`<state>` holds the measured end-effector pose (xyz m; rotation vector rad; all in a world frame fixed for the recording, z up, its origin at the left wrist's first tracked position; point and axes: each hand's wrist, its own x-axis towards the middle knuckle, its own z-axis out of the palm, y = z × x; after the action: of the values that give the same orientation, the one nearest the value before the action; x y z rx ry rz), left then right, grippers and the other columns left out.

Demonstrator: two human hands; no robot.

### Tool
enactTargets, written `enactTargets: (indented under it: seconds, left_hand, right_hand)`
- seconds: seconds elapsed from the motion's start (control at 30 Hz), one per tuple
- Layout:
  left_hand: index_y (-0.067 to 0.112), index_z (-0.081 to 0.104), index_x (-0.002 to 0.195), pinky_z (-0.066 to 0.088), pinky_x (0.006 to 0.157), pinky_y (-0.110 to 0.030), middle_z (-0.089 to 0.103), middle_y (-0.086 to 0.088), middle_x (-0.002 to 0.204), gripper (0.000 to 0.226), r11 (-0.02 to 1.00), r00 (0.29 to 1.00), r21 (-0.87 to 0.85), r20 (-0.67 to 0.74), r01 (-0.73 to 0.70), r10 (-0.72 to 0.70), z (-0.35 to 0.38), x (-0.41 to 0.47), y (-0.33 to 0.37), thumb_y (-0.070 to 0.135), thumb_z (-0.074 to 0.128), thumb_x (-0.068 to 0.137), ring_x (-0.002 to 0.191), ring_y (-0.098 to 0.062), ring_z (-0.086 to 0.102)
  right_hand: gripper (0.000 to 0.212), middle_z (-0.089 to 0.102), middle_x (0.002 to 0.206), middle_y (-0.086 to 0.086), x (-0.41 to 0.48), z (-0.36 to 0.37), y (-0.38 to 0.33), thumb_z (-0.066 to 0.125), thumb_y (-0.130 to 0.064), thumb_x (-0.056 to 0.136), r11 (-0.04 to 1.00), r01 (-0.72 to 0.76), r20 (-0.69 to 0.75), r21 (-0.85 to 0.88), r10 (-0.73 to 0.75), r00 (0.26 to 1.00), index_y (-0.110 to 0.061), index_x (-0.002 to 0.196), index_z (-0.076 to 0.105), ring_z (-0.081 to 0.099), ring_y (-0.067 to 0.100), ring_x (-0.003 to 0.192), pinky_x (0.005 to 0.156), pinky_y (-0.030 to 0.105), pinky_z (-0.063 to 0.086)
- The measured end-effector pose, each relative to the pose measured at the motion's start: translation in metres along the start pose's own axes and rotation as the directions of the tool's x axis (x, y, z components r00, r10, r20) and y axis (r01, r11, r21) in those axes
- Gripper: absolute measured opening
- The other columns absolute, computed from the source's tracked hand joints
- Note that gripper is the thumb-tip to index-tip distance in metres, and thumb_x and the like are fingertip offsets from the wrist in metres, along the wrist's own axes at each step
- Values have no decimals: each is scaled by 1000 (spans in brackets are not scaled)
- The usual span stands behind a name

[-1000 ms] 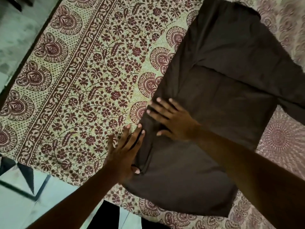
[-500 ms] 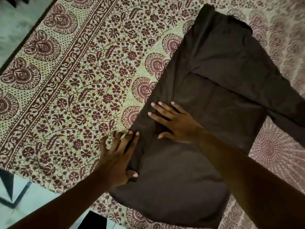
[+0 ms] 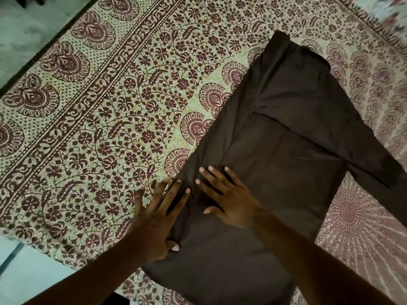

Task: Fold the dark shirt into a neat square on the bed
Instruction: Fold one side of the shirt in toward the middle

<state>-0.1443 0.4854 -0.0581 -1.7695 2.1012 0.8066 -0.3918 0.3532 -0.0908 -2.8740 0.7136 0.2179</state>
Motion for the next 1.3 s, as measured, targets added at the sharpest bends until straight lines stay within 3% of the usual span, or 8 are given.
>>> enactTargets:
  seconds: [0.23,0.47,0.53,0.67,0.87,1.03,1.17,1.3]
  left_hand:
    - [19,12,167,11,113,-73,-1,-1,176,150,994,993,23,-33,-108,109,2,-1,-4,79,81,48,162,-32,7]
    - [18,17,166,16,111,-68,27,-4,170,134,990,987,40,-83,-134,137,0,7,-3,86,63,60,153,-35,32]
    - [17,22,165,24,110,-67,33,-7,166,115,989,979,29,-145,-142,144,-6,12,-1,79,58,75,150,-35,39]
    - [14,20,165,26,120,-64,8,-6,176,97,969,953,72,-176,-236,245,1,14,-11,66,53,90,162,-28,12]
    - [21,12,167,19,124,-56,3,1,176,94,900,894,117,-116,-420,432,23,0,-30,67,50,94,162,-27,5]
    - [18,33,162,35,112,-54,27,-2,171,79,930,899,108,-238,-352,368,6,15,-19,63,47,98,150,-30,39]
    - [14,21,165,25,124,-52,6,-7,176,84,952,906,96,-293,-290,306,-14,52,-11,61,45,100,161,-27,12]
    - [14,10,167,18,127,-55,1,-9,176,93,915,898,177,-196,-362,393,-5,65,-20,68,41,97,162,-29,1]
  right_hand:
    - [73,14,174,3,8,-5,8,33,-70,101,999,-1,11,-36,1,1000,-33,163,26,12,25,161,126,59,17]
    - [81,14,173,6,64,-40,77,15,-79,96,894,-443,9,-74,445,896,-35,164,21,17,27,159,124,62,17]
    - [81,12,174,7,70,-46,70,23,-76,98,904,-421,-23,-73,421,907,-31,165,18,15,28,160,126,59,15]
    - [76,11,174,5,62,-27,29,27,-71,101,974,-225,9,-22,225,974,-31,164,23,12,25,161,126,56,18]
    - [77,1,175,-4,71,-15,51,25,-80,96,884,-468,-7,7,468,884,-45,163,9,9,21,161,123,63,16]
    - [78,0,175,2,93,-26,72,27,-75,98,824,-565,-47,40,566,823,-37,165,9,2,28,161,126,61,7]
    - [76,4,175,1,88,-21,63,30,-70,101,905,-425,-28,3,425,905,-32,165,16,6,25,161,125,60,15]
    - [74,0,175,-7,92,-22,88,26,-76,98,881,-471,-15,41,472,882,-45,163,12,6,18,161,124,64,10]
